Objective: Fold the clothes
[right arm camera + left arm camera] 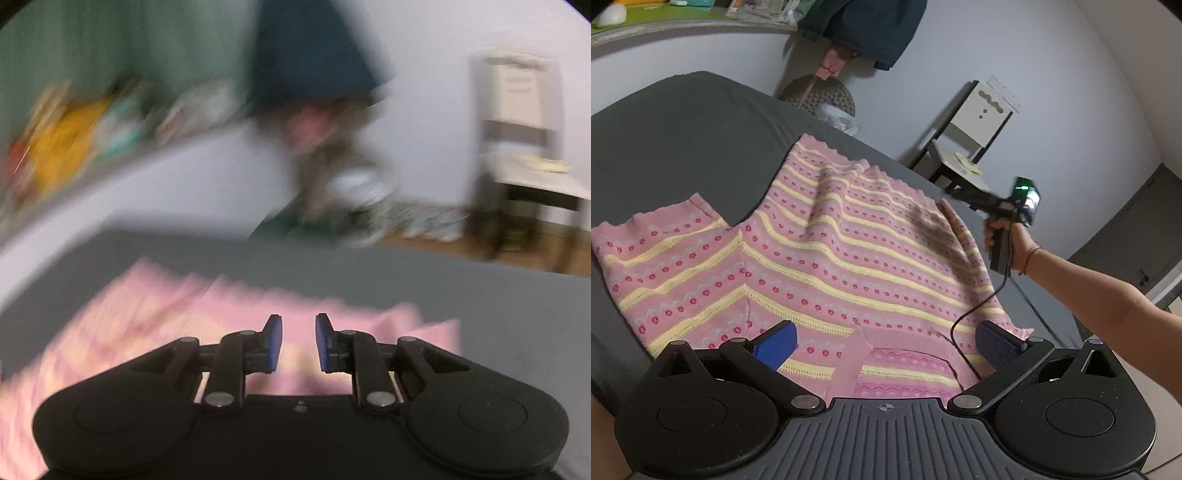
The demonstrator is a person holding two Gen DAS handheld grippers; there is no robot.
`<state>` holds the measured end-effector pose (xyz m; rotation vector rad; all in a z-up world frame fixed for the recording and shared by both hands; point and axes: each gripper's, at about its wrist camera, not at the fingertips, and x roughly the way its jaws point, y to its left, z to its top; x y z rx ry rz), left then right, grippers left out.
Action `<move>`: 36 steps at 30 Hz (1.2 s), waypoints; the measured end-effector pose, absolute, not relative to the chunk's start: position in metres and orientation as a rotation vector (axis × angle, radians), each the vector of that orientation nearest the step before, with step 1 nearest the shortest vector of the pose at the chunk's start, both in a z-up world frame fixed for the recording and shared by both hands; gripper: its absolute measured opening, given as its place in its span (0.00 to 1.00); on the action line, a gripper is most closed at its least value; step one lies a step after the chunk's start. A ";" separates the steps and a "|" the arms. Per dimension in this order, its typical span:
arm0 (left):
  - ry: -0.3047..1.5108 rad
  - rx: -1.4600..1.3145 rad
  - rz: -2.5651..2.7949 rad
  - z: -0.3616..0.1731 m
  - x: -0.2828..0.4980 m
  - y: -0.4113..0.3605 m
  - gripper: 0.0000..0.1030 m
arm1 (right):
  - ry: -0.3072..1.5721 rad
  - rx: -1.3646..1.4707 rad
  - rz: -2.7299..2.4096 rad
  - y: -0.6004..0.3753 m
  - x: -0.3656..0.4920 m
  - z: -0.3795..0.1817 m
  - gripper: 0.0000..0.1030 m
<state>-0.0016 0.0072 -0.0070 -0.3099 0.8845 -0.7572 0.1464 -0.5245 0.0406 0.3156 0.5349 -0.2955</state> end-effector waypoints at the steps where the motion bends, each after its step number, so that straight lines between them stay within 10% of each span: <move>1: 0.884 -0.312 -0.755 -0.008 -0.001 0.008 1.00 | 0.546 0.371 -0.379 -0.539 0.143 0.039 0.19; 31: 0.906 -0.279 -0.726 -0.011 0.004 -0.005 1.00 | 0.698 0.232 -0.657 -0.588 0.139 0.012 0.06; 36: 0.917 -0.277 -0.723 -0.012 0.007 -0.007 1.00 | 0.699 0.267 -0.772 -0.591 0.139 0.008 0.45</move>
